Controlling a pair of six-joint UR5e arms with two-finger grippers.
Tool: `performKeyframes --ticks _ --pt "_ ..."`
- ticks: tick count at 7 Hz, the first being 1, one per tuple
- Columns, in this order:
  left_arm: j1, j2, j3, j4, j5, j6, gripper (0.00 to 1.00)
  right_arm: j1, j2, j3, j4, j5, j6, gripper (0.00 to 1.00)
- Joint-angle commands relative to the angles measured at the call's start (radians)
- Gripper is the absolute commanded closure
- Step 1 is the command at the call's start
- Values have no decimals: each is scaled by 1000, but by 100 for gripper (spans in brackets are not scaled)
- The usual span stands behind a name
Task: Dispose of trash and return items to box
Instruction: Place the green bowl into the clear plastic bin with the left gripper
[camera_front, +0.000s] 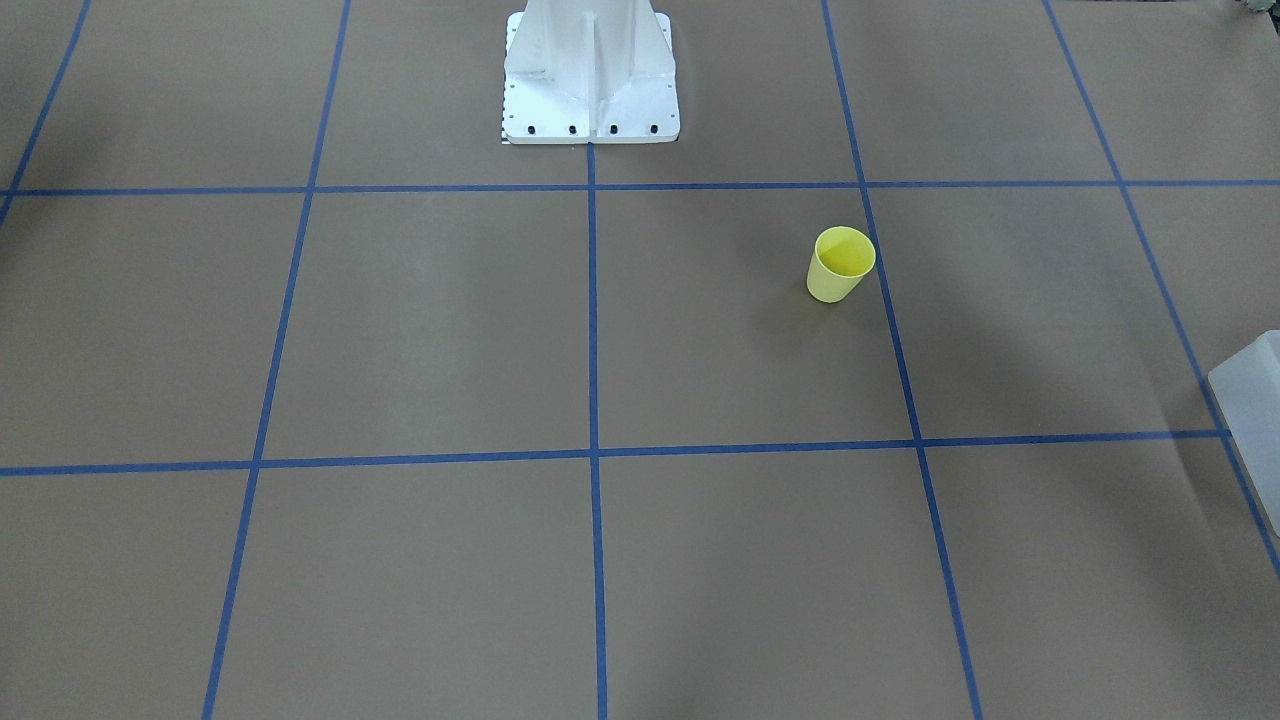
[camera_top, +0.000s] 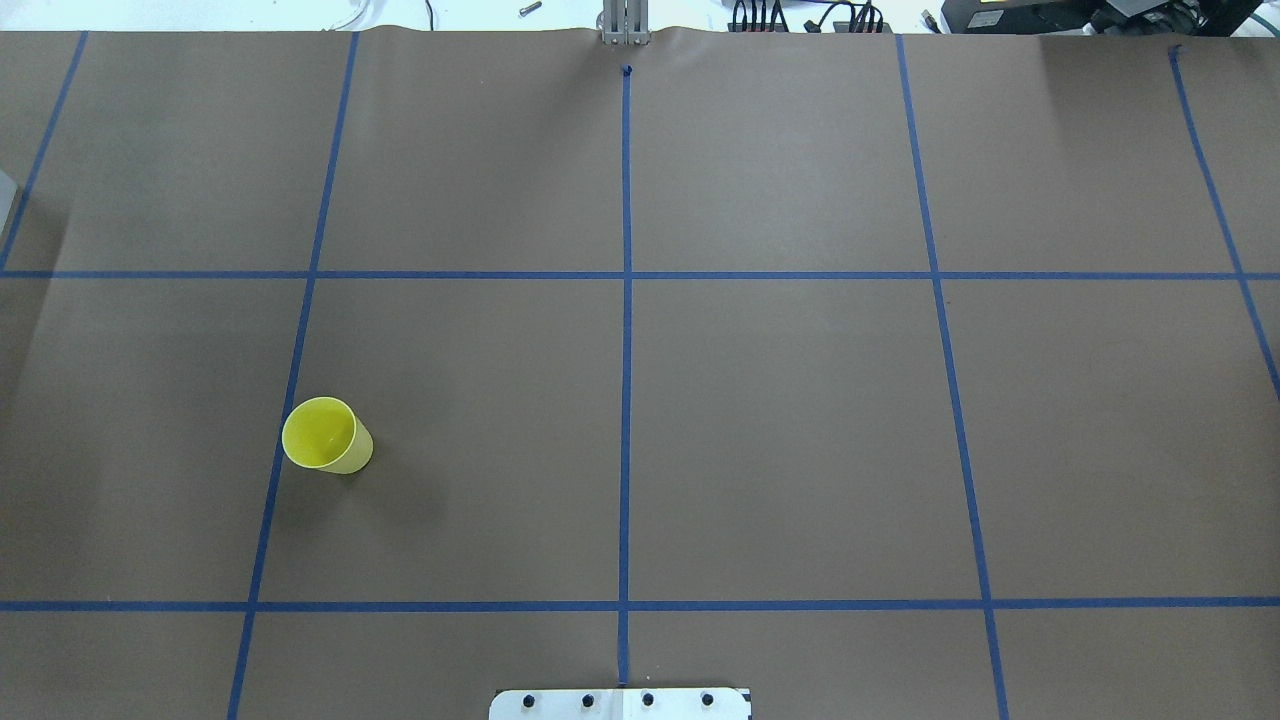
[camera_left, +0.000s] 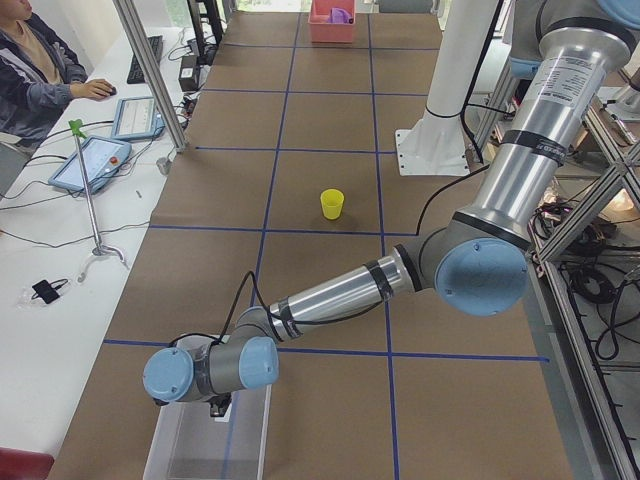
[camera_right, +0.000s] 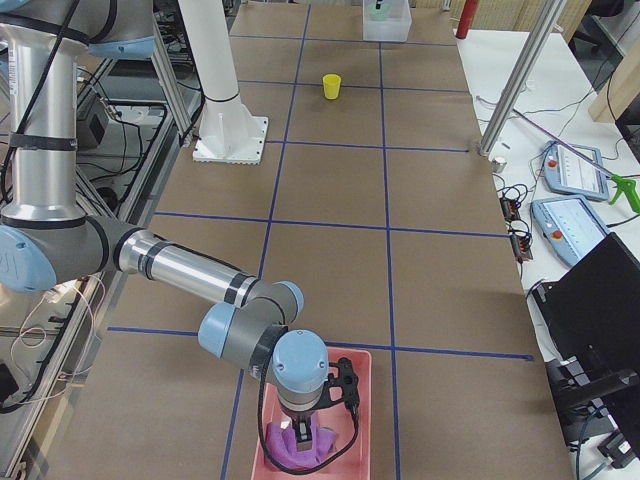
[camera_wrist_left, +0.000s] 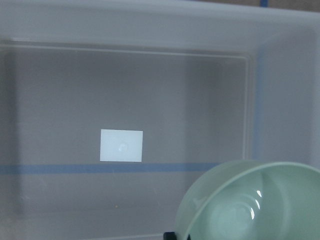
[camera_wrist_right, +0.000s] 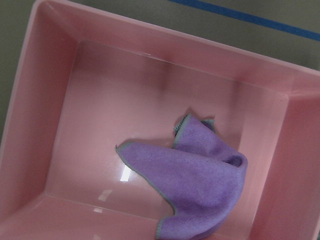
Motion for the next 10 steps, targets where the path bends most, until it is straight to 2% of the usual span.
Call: performKeyframes --ticks 1,2,3,4,5,6,7,8,9,10 --pt "24 2 22 -34 9 -26 100 0 -2 0 0 0 0 0" --pt "31 0 21 -34 9 -28 84 0 -2 0 0 0 0 0" --pt "31 -4 12 -32 8 -37 45 0 -2 0 2 0 0 0" --pt "30 -24 1 -29 0 -58 31 0 -1 0 2 0 0 0" --pt "18 -26 -30 -16 0 -61 22 0 -1 2 2 0 0 0" --pt "4 -35 -44 -3 -2 -66 22 0 -1 2 2 0 0 0" --pt "-11 -30 -215 167 -32 -98 22 0 -1 2 2 0 0 0" --pt "-6 32 -475 339 -28 -142 20 0 -1 4 2 0 0 0" --pt "52 171 -756 362 -31 -273 19 0 -1 4 2 0 0 0" --pt "156 278 -995 363 -23 -436 18 0 -1 4 2 0 0 0"
